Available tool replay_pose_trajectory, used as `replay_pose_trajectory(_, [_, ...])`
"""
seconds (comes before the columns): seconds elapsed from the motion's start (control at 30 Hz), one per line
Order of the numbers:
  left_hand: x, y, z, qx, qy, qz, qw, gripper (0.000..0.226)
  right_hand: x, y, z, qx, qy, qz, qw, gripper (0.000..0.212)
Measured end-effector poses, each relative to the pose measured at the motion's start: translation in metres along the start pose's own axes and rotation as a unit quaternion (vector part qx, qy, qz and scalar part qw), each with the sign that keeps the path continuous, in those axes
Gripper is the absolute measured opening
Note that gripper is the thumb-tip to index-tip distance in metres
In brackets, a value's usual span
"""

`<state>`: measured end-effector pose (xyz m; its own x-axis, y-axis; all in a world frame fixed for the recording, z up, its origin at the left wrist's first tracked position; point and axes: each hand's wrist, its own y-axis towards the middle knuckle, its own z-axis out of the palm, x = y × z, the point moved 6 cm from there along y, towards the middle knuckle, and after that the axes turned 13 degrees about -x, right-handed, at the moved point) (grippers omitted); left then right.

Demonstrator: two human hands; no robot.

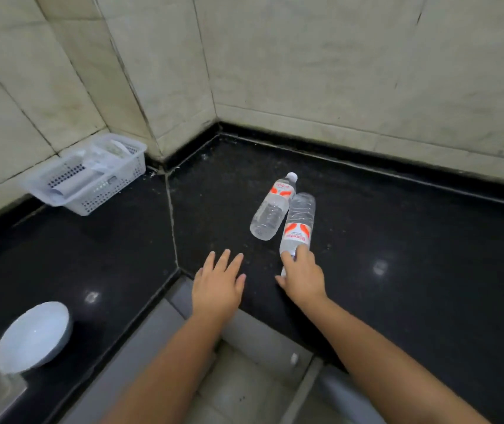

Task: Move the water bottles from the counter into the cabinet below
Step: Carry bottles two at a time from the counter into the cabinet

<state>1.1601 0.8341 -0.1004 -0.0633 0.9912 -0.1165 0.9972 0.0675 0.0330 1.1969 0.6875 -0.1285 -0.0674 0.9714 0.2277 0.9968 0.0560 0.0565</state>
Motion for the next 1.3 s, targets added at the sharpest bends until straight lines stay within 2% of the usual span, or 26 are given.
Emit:
replay_pose_trajectory(0.17, [-0.023, 0.063, 0.011, -0.008, -0.004, 0.015, 1.000, 0.050, -0.015, 0.014, 0.007, -0.074, 0.001, 0.005, 0.997, 0.045])
replay_pose_trajectory(0.27, [-0.046, 0.099, 0.019, -0.008, -0.035, 0.022, 0.999, 0.051, -0.040, 0.018, 0.009, -0.130, 0.019, 0.015, 0.991, 0.051])
replay_pose_trajectory(0.37, [-0.071, 0.135, 0.026, -0.016, -0.056, 0.026, 0.998, 0.054, -0.053, 0.025, 0.004, -0.154, 0.030, 0.027, 0.987, 0.052])
replay_pose_trajectory(0.47, [-0.081, 0.163, 0.035, -0.003, -0.038, 0.009, 0.999, 0.058, -0.058, 0.027, 0.013, -0.176, 0.032, 0.024, 0.984, 0.050])
replay_pose_trajectory(0.53, [-0.081, 0.173, 0.043, 0.017, -0.044, -0.012, 0.999, 0.060, -0.057, 0.026, 0.019, -0.202, 0.029, 0.015, 0.979, 0.056])
replay_pose_trajectory(0.6, [-0.082, 0.173, 0.046, 0.014, -0.053, -0.020, 0.998, 0.060, -0.056, 0.025, 0.023, -0.223, 0.035, 0.011, 0.974, 0.062])
replay_pose_trajectory(0.73, [-0.081, 0.152, 0.042, 0.022, -0.029, -0.031, 0.999, 0.057, -0.052, 0.026, 0.019, -0.245, 0.021, 0.013, 0.969, 0.053])
replay_pose_trajectory(0.87, [-0.064, 0.102, 0.037, 0.044, -0.012, -0.028, 0.999, 0.059, -0.054, 0.022, 0.020, -0.260, 0.021, 0.009, 0.965, 0.070])
replay_pose_trajectory(1.1, [-0.047, 0.026, 0.030, 0.112, 0.028, 0.006, 0.993, 0.060, -0.049, 0.016, 0.015, -0.256, 0.014, 0.014, 0.967, 0.062])
replay_pose_trajectory(1.2, [-0.051, 0.036, 0.015, 0.080, 0.074, 0.035, 0.993, 0.057, -0.048, 0.015, 0.014, -0.252, 0.024, 0.019, 0.967, 0.053])
replay_pose_trajectory(1.3, [-0.063, 0.077, 0.006, 0.029, 0.065, 0.047, 0.996, 0.049, -0.050, 0.017, 0.016, -0.253, 0.029, 0.023, 0.967, 0.051])
